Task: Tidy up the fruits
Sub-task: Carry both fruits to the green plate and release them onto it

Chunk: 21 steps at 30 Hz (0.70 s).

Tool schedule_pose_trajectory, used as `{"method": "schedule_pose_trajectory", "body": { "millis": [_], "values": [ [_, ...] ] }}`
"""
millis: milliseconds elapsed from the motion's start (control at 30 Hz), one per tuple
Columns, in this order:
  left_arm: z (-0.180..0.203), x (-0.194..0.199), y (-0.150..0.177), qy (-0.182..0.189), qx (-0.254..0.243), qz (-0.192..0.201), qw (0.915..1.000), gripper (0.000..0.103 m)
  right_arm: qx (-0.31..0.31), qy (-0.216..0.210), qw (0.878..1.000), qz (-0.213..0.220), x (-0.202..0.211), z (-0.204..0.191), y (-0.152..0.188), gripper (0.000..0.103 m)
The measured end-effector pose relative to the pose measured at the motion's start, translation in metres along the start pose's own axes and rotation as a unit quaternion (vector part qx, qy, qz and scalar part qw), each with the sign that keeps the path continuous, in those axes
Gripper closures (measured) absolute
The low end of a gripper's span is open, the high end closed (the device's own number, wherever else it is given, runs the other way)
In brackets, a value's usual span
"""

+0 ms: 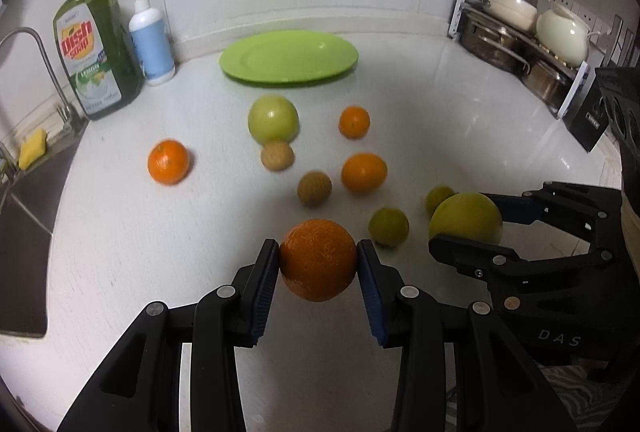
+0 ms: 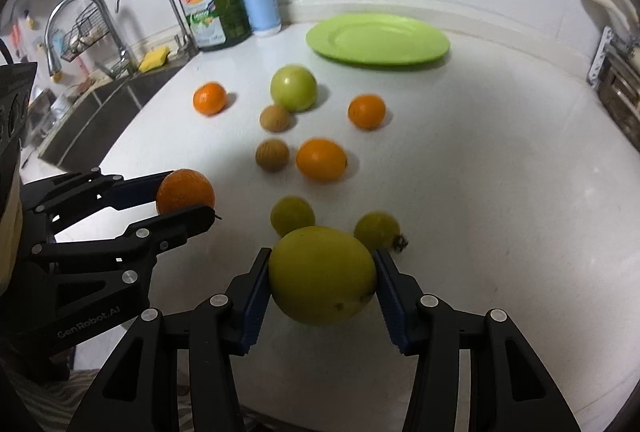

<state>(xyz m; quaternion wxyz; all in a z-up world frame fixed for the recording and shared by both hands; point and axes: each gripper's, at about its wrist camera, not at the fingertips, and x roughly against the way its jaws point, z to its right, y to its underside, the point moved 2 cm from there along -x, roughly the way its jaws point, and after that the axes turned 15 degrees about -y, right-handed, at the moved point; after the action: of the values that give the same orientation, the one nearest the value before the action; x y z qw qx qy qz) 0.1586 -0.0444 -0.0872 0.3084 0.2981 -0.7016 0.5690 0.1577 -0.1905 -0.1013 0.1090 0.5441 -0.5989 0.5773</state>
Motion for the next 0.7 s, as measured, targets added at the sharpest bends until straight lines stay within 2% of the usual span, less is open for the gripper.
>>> {"method": "schedule_pose_trajectory", "body": {
  "millis": [400, 700],
  "values": [
    [-0.024, -0.001, -0.041, 0.005, 0.019, 0.028, 0.9994, 0.064, -0.007, 0.015, 0.998, 0.065, 0.015, 0.002, -0.046, 0.053],
    [-0.039, -0.007, -0.095, -0.009, 0.023, 0.07, 0.9973, 0.064, 0.012, 0.019, 0.993, 0.115, 0.019, 0.01, -0.103, 0.053]
  ]
}}
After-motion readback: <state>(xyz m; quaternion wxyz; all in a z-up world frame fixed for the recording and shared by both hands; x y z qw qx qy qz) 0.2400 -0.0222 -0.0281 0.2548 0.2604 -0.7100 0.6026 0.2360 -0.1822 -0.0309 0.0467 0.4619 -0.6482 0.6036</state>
